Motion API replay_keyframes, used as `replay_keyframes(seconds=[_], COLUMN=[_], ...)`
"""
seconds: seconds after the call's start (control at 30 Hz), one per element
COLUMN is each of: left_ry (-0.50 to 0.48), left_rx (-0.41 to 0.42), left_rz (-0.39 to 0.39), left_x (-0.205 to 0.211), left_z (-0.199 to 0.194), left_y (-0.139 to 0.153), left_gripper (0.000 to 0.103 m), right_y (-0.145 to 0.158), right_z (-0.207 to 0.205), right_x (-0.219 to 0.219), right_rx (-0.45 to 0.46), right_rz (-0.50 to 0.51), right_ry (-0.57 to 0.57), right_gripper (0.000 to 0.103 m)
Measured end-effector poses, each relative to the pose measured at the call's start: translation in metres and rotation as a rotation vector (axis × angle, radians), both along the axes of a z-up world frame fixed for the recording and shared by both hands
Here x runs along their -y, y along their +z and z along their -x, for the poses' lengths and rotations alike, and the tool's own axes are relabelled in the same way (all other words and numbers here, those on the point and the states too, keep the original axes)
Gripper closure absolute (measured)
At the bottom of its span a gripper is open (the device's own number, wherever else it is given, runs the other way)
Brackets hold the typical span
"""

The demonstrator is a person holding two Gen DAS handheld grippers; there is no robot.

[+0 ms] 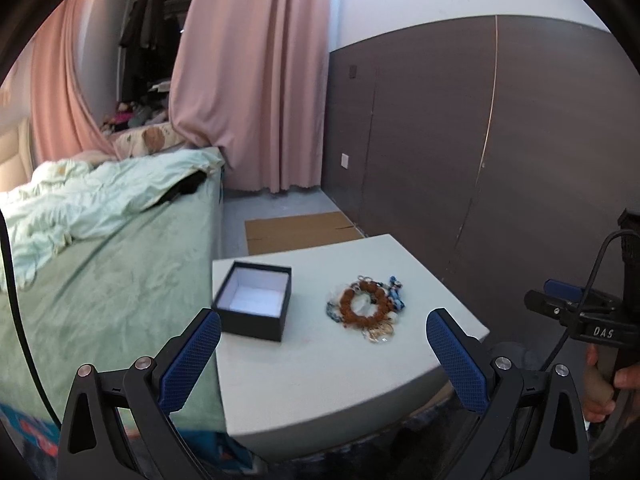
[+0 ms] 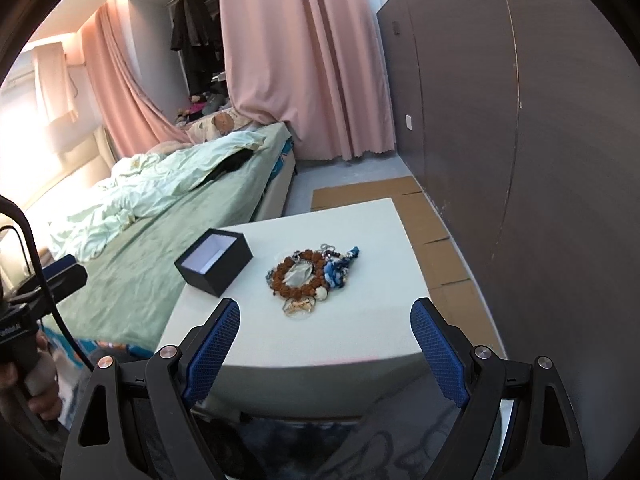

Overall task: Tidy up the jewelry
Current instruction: 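Move both grippers toward the jewelry pile beside the black box, then grasp the brown bead bracelet with the left gripper while the right gripper grasps the blue tassel keychain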

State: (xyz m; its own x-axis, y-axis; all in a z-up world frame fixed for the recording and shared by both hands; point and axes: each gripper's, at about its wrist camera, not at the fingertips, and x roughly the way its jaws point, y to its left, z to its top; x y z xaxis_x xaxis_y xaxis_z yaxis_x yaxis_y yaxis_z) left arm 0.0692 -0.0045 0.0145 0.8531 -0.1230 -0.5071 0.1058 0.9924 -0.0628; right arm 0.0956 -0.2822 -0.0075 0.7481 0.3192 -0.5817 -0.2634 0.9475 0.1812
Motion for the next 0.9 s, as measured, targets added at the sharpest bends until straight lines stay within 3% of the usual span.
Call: replay_keyframes(seconds=[0.2, 0.37, 0.53, 0.9], left_ry=[-0.051, -0.096, -0.131, -0.136], left_rx=[-0.041, -0.099, -0.163, -0.271], left_rz=[0.018, 0.021, 0.04, 0.051], left_x=[0.004, 0.013, 0.022, 0.029], left_z=[-0.032, -0.059, -0.086, -0.133], left_y=[-0.006, -0.021, -0.039, -0.069], left_gripper=[0.003, 0.017, 0.025, 0.044], right_y=[-0.015, -0.036, -0.052, -0.081], right_z=[-0.03, -0.053, -0.076, -0.14], right_x=[0.008, 0.013, 0.011, -0.003], right_rx=[-0.061, -0.119, -0.162, -0.287], right_rz=[-0.049, -0.07, -0.086, -0.14], right_ry=[-0.02, -0.027, -0.013, 0.039], right_gripper=[0.015, 0.015, 0.016, 0.03])
